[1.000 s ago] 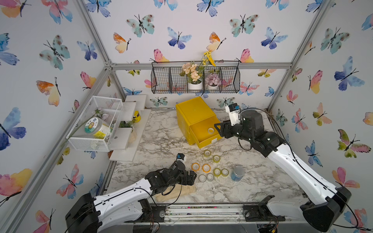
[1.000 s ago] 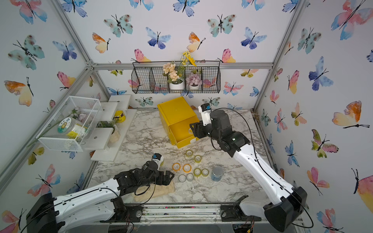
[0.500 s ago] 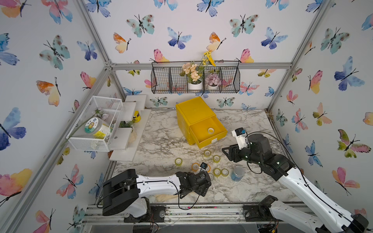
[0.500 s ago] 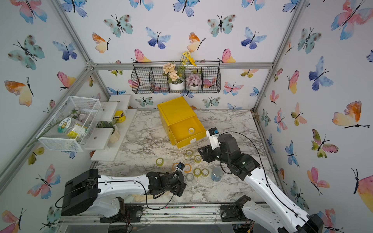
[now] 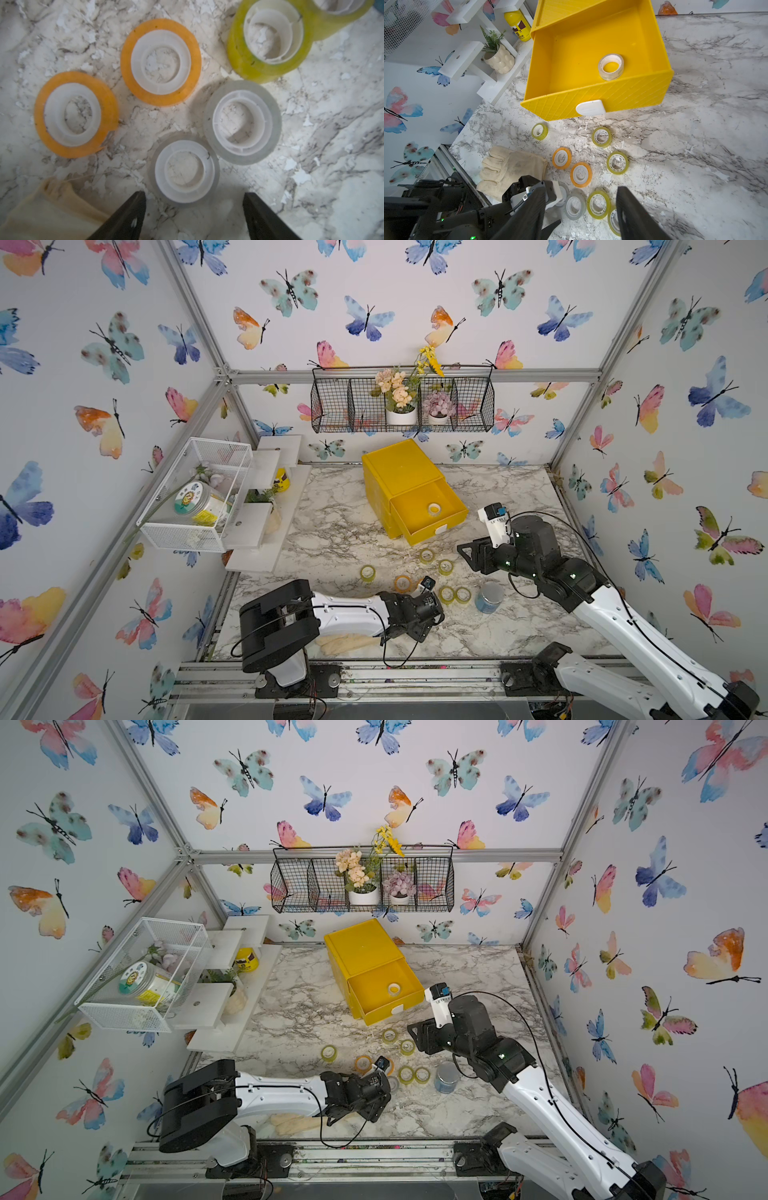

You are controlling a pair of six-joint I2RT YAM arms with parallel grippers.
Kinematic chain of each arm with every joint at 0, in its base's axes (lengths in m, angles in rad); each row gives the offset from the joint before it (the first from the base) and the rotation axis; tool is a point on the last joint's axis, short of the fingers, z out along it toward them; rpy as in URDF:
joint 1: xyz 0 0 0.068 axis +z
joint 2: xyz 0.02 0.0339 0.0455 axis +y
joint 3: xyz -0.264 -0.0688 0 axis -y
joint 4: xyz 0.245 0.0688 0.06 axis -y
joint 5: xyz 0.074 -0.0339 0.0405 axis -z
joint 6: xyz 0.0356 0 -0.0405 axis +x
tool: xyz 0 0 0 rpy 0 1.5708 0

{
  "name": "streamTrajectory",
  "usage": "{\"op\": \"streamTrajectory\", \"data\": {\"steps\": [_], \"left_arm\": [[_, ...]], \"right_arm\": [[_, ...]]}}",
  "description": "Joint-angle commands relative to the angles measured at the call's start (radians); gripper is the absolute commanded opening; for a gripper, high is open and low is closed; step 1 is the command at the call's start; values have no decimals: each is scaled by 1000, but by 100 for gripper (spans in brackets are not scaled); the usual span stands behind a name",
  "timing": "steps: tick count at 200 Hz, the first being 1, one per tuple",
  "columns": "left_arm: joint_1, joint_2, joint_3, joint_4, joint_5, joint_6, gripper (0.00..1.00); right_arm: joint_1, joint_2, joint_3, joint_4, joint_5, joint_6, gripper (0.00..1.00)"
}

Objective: Place the transparent tape into the drawer according to color
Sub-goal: Pick up the tape at the center of the board.

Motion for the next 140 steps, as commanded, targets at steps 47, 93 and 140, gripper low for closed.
{"op": "streamTrajectory", "data": {"steps": [47, 93, 140], "left_arm": [[47, 55, 18, -11, 35, 30, 68], [46, 83, 28, -31, 60, 32, 58], [46, 76, 35, -100, 63, 18, 57]], "right_arm": [[0, -29, 47, -25, 40, -12, 59], [0, -31, 55, -28, 58, -18, 59], [0, -28, 60, -29, 68, -21, 60]]}}
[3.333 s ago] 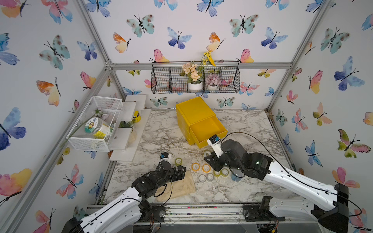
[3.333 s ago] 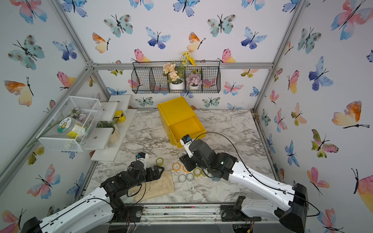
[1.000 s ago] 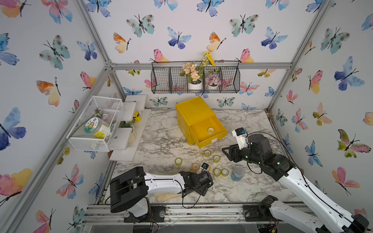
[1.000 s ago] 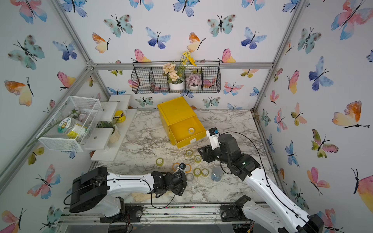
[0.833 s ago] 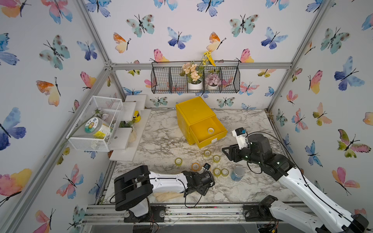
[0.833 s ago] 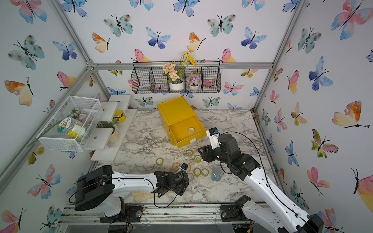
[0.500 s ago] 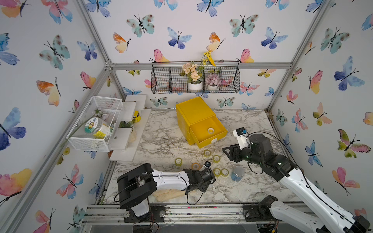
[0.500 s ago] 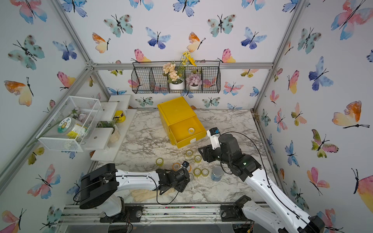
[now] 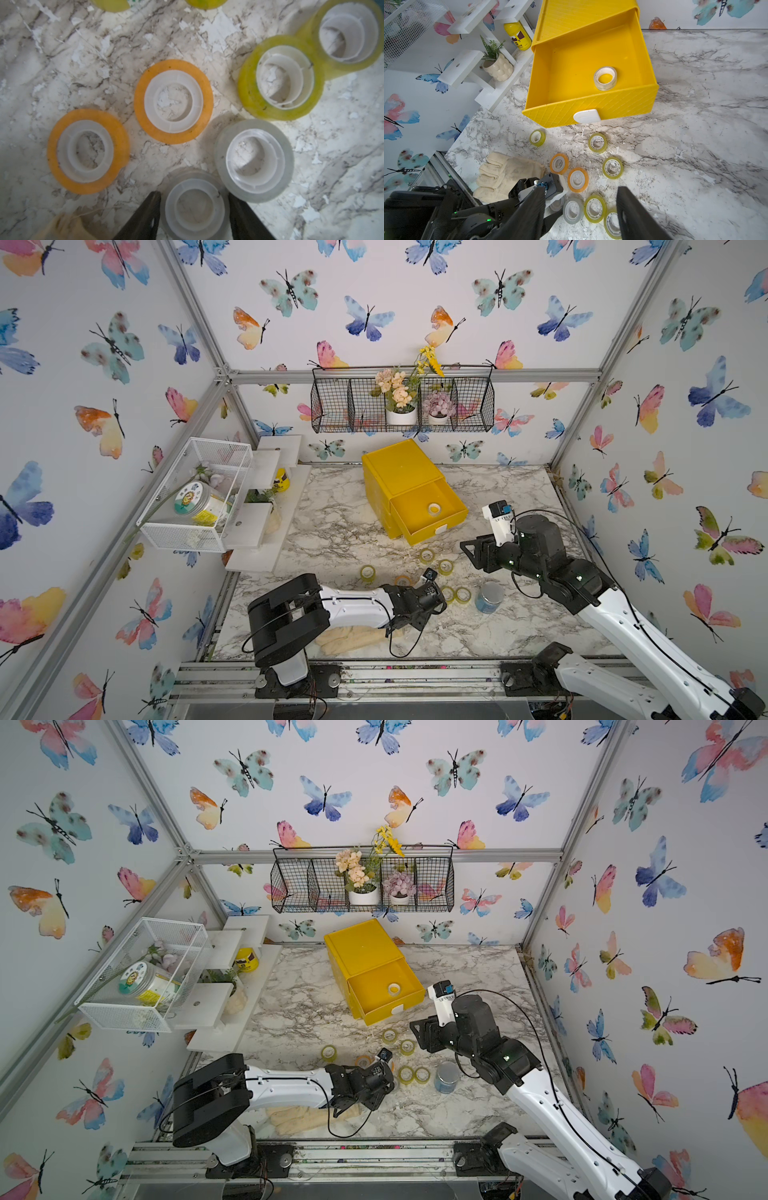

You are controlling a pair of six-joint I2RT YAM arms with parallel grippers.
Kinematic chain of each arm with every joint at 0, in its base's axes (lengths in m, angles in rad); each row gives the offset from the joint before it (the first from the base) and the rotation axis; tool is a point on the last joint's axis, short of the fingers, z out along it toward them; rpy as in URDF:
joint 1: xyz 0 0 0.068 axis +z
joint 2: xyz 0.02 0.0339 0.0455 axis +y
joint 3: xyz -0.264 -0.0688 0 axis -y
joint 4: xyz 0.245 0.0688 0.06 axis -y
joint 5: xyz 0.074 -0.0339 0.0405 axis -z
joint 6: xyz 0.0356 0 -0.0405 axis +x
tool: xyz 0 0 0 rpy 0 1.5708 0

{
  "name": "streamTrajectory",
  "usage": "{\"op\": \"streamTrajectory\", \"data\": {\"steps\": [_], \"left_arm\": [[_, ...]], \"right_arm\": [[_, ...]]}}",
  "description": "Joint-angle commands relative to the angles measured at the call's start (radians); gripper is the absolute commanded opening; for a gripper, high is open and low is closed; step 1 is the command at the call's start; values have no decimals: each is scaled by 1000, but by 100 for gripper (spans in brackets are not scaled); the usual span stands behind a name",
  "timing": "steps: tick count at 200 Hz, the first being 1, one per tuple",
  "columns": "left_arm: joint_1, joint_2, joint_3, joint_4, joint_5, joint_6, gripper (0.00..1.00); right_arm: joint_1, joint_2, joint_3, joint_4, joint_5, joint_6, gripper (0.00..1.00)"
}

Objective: Place the transparent tape into the drawer according to color
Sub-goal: Pick up the tape at the center of the board.

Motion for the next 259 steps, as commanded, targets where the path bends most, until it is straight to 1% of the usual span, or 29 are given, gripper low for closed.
{"op": "streamTrajectory", "data": {"steps": [1, 16, 32, 45, 81, 92, 109, 130, 172, 200, 259], "left_arm": [[1, 29, -6, -127, 46, -6, 57], [0, 33, -1, -156, 43, -12, 57], [1, 31, 0, -181, 36, -20, 54], [1, 31, 0, -193, 34, -24, 54], [2, 15, -18, -149, 67, -25, 49], [3, 13, -15, -149, 72, -26, 44], [3, -1, -15, -148, 77, -28, 42], [3, -24, -6, -162, 71, -33, 42], [2, -92, 24, -192, 82, -31, 40], [3, -129, 42, -225, 102, -27, 38], [1, -280, 56, -334, 142, -56, 35]], "right_arm": [[0, -9, 39, -21, 30, -15, 60], [0, -5, 39, -17, 27, -15, 60], [0, -2, 41, -17, 27, -16, 60], [1, -1, 41, -15, 28, -16, 60], [0, 4, 30, -8, 27, -12, 59], [0, 4, 26, -8, 28, -6, 59], [0, 4, 14, -7, 41, 6, 60], [0, 6, -6, 4, 48, 15, 61], [0, 18, -13, 13, 48, 25, 61], [0, 4, -19, 9, 64, 27, 61], [0, 4, -31, 34, 80, 32, 62]]}}
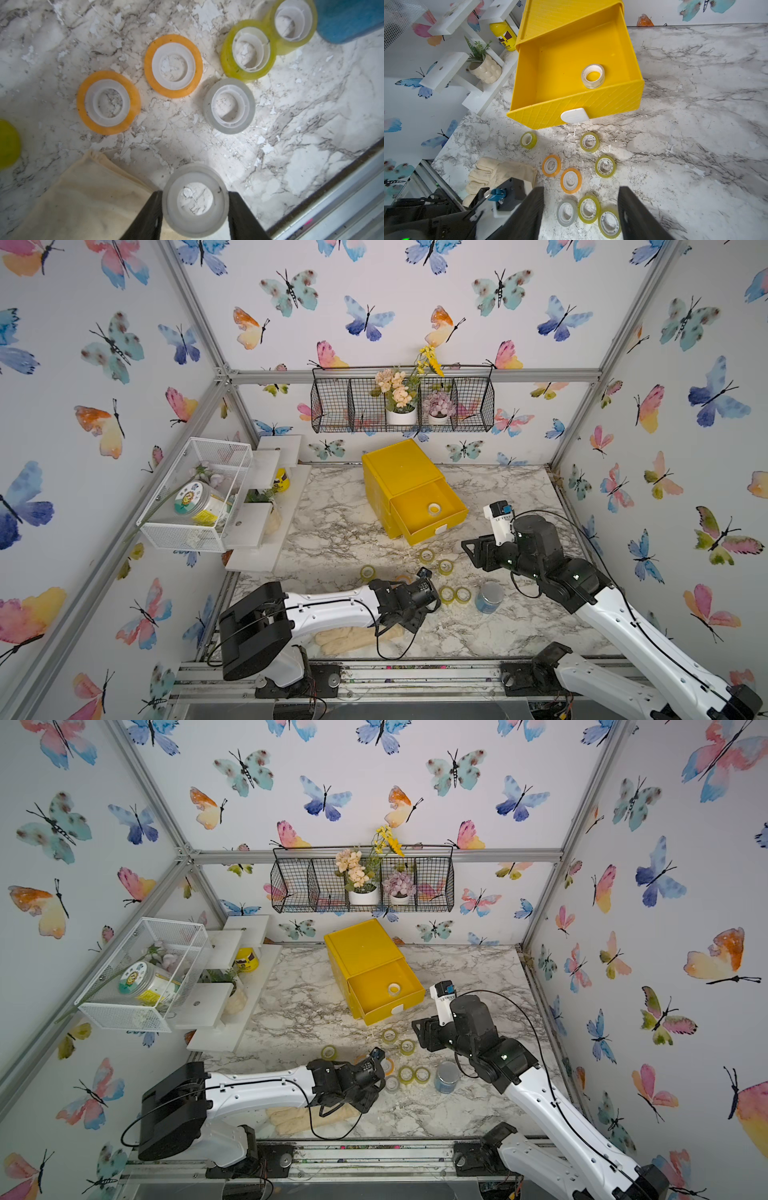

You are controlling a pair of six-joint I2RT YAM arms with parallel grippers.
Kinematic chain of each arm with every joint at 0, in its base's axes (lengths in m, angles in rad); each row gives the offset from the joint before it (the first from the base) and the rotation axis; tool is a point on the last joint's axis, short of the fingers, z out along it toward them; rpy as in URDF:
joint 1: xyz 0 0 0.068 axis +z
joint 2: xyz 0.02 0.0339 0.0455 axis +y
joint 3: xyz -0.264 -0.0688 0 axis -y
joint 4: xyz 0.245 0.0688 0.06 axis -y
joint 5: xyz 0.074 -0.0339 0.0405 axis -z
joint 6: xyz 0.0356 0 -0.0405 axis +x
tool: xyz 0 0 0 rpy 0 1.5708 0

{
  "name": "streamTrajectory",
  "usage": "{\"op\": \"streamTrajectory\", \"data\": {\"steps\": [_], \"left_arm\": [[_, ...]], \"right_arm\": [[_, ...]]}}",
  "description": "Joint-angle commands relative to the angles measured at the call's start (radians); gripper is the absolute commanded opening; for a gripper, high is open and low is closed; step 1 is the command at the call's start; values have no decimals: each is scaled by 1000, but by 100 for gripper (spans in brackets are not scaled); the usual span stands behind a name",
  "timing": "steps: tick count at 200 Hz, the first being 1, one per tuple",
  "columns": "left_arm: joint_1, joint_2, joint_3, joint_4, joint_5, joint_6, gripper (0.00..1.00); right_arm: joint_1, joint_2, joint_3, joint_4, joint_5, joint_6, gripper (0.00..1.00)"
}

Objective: Place the transparent tape into the drawer according to color
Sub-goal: Pick up the tape at the center of the board, then place the tape in the drawer.

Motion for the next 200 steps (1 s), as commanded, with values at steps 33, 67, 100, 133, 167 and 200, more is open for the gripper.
{"op": "streamTrajectory", "data": {"steps": [33, 67, 100, 133, 167, 200], "left_arm": [[-1, -173, 80, -194, 31, -43, 34], [3, -246, 178, -268, -30, -44, 34], [70, -251, 323, -288, -74, 21, 33], [197, -168, 546, -263, -67, 134, 32], [344, -7, 717, -224, -5, 204, 32], [401, 165, 834, -229, 14, 244, 30]], "right_arm": [[0, -3, -17, 44, 31, 16, 62], [0, 10, -20, 60, 15, 20, 62], [0, 12, -23, 69, 8, 26, 62], [0, 15, -26, 72, 8, 34, 62], [0, 17, -26, 64, 16, 40, 62], [0, 14, -25, 56, 34, 40, 62]]}}
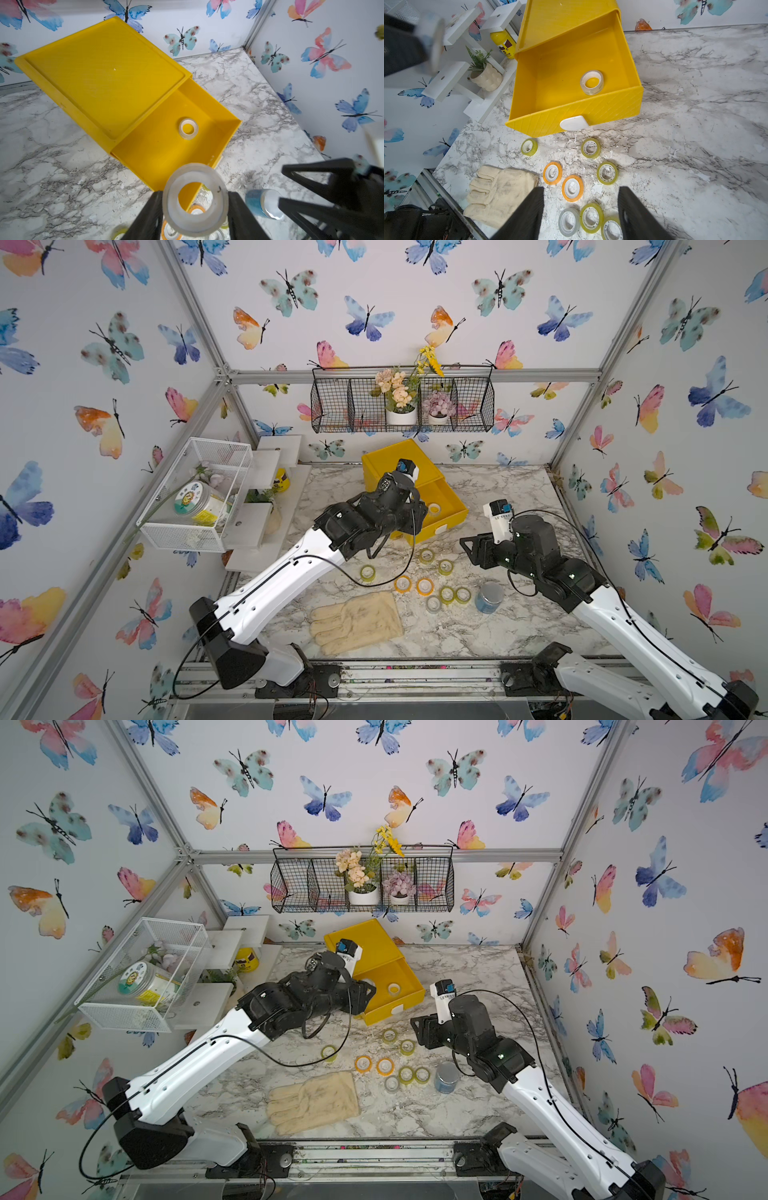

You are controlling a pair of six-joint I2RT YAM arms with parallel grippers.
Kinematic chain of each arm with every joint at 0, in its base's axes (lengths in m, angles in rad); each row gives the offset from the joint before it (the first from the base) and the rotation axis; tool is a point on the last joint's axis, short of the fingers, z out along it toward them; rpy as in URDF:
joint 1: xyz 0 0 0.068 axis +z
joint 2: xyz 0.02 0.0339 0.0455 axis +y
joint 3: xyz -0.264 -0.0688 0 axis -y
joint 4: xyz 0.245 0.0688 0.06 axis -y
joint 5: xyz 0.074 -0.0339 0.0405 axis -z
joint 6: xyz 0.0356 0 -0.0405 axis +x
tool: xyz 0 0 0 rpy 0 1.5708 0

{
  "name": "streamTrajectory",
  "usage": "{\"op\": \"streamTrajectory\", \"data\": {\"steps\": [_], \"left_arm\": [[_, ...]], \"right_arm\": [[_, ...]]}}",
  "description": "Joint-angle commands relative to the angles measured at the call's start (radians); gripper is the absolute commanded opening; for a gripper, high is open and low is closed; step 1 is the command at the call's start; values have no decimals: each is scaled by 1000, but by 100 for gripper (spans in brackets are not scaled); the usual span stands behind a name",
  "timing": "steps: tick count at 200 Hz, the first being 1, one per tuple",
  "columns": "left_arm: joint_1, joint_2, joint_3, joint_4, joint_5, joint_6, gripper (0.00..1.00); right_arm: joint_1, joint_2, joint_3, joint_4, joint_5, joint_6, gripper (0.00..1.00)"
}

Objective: Place the transparent tape into the drawer according to color
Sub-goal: Place the tape in the drawer.

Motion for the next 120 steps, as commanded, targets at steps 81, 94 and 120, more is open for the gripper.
{"op": "streamTrajectory", "data": {"steps": [81, 94, 120], "left_arm": [[51, 342, 190, -74, 15, 102, 31], [50, 357, 200, -82, 15, 102, 35], [51, 372, 213, -92, 12, 102, 49]], "right_arm": [[0, -14, -31, 2, 29, 14, 62], [0, -13, -32, 2, 26, 15, 62], [0, -7, -31, -1, 21, 13, 64]]}}
